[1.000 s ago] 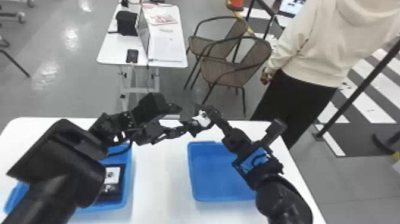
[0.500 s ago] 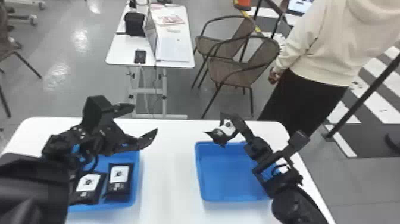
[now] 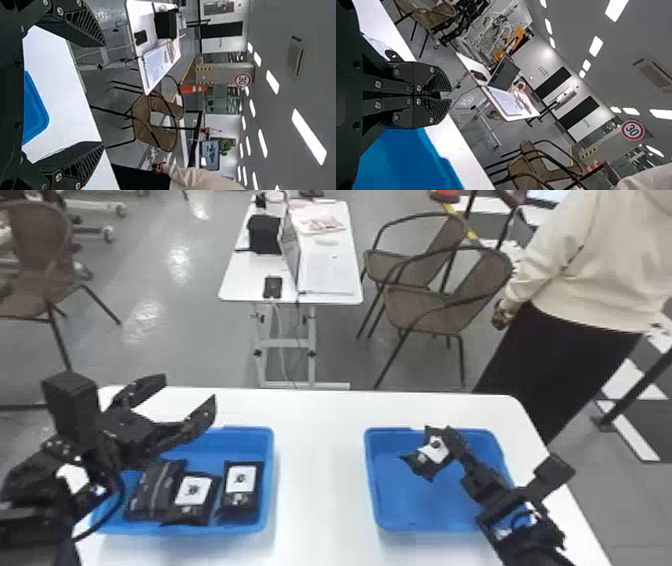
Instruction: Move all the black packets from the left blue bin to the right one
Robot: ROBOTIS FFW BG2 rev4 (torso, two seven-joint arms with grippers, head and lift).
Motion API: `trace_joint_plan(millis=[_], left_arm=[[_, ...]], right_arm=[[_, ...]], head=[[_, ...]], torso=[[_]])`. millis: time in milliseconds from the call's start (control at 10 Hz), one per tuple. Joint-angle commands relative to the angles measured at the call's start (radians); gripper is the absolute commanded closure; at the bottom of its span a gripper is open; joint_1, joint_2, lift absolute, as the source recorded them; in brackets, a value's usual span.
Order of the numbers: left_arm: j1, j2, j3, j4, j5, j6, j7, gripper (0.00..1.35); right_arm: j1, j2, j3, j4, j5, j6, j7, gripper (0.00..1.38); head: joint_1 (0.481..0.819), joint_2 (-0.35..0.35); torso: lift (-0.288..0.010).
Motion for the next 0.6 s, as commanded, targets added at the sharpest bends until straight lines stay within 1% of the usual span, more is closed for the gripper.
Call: trace_joint_plan(millis=[0, 100, 200, 300, 400, 500], left_arm=[[0.026, -0.002, 0.026, -0.018, 0.042, -0.006, 0.010, 0.17], [0.035, 0.001, 0.027, -0.018, 0.045, 0.010, 0.010, 0.16], [0.042, 0.004, 0.027, -0.018, 0.044, 0.024, 0.011, 0.16], [0.049, -0.001, 0.030, -0.016, 0.036, 0.054, 0.017, 0.16], [0.058, -0.008, 0.038, -0.015, 0.028, 0.091, 0.031, 0.17], [0.067, -0.011, 0.040, -0.010, 0.028, 0.137, 0.045, 0.16]], right_arm=[[0.029, 0.000, -0.015, -0.001, 0.031, -0.001, -0.036, 1.04], [0.047, 0.004, -0.015, -0.019, 0.043, -0.007, -0.065, 0.57], [0.064, 0.012, -0.015, -0.053, 0.057, -0.042, -0.083, 0.12], [0.080, 0.023, -0.015, -0.093, 0.056, -0.090, -0.086, 0.03], [0.103, 0.032, -0.015, -0.162, 0.054, -0.098, -0.091, 0.16], [0.124, 0.040, -0.010, -0.223, 0.043, -0.098, -0.091, 0.23]], head=[[0.695, -0.093], [0.695, -0.093], [0.695, -0.096], [0.695, -0.098], [0.695, -0.101], [0.695, -0.100]], torso=[[0.000], [0.000], [0.000], [0.000], [0.000], [0.000]])
